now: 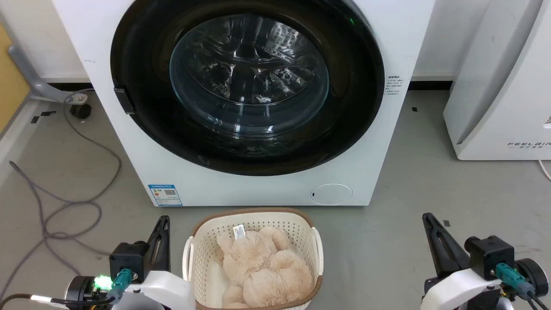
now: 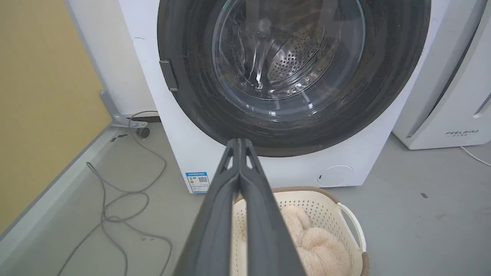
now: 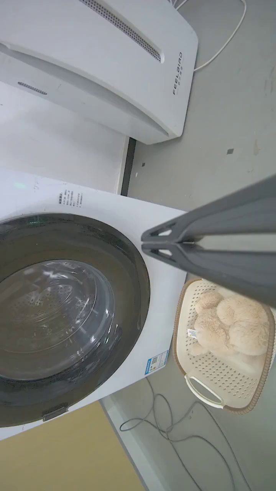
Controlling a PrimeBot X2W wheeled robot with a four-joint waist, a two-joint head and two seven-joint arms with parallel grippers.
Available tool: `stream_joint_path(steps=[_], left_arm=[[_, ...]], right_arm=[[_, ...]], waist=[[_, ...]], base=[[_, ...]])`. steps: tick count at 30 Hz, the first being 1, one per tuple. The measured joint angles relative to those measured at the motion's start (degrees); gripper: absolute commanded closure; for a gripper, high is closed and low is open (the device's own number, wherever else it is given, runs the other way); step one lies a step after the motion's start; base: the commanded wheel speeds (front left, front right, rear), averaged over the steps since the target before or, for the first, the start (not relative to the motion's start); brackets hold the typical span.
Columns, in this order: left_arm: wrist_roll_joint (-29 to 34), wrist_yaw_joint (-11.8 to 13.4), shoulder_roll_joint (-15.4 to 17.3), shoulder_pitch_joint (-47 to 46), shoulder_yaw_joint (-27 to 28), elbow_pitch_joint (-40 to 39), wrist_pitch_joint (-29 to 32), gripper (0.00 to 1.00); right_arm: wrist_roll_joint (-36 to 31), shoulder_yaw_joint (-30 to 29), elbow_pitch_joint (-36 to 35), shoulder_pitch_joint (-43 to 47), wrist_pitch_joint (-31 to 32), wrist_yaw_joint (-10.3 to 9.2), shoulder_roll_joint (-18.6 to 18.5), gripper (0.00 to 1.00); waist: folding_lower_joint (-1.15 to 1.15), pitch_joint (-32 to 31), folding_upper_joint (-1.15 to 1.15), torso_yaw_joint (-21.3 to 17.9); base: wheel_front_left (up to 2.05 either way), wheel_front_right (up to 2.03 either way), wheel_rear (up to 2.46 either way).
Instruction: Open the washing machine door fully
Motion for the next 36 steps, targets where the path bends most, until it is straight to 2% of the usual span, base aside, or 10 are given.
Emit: stream_joint_path(steps=[14, 15, 16, 17, 18, 28, 35, 36], left_arm=[[0.0, 0.0, 0.0, 0.0, 0.0, 0.0, 0.0, 1.0], [0.0, 0.0, 0.0, 0.0, 0.0, 0.0, 0.0, 0.0], [0.0, 0.0, 0.0, 0.0, 0.0, 0.0, 0.0, 0.0], [0.0, 0.0, 0.0, 0.0, 0.0, 0.0, 0.0, 1.0], [0.0, 0.0, 0.0, 0.0, 0.0, 0.0, 0.0, 0.0], [0.0, 0.8, 0.0, 0.0, -0.3, 0.1, -0.6, 0.0], [-0.5, 1.7, 0.0, 0.0, -0.8, 0.1, -1.8, 0.0], [-0.5, 1.9, 0.0, 0.0, -0.9, 0.1, -1.9, 0.0]], right_arm=[[0.0, 0.0, 0.0, 0.0, 0.0, 0.0, 0.0, 1.0], [0.0, 0.0, 0.0, 0.0, 0.0, 0.0, 0.0, 0.0], [0.0, 0.0, 0.0, 0.0, 0.0, 0.0, 0.0, 0.0], [0.0, 0.0, 0.0, 0.0, 0.0, 0.0, 0.0, 1.0], [0.0, 0.0, 0.0, 0.0, 0.0, 0.0, 0.0, 0.0], [2.5, -0.7, -0.3, 0.0, -0.7, 0.0, 0.0, 0.0], [7.4, -1.3, -0.5, 0.0, -1.9, 0.0, 0.0, 0.0], [8.1, -1.4, -0.5, 0.0, -2.1, 0.0, 0.0, 0.6]], waist=[[0.0, 0.0, 0.0, 0.0], [0.0, 0.0, 0.0, 0.0], [0.0, 0.0, 0.0, 0.0], [0.0, 0.0, 0.0, 0.0], [0.0, 0.0, 0.0, 0.0], [0.0, 0.1, 0.0, 0.0], [0.0, 0.3, 0.0, 0.0], [0.0, 0.3, 0.0, 0.0]], base=[[0.0, 0.0, 0.0], [0.0, 0.0, 0.0], [0.0, 0.0, 0.0], [0.0, 0.0, 0.0], [0.0, 0.0, 0.0], [0.0, 0.0, 0.0], [0.0, 0.0, 0.0], [0.0, 0.0, 0.0]])
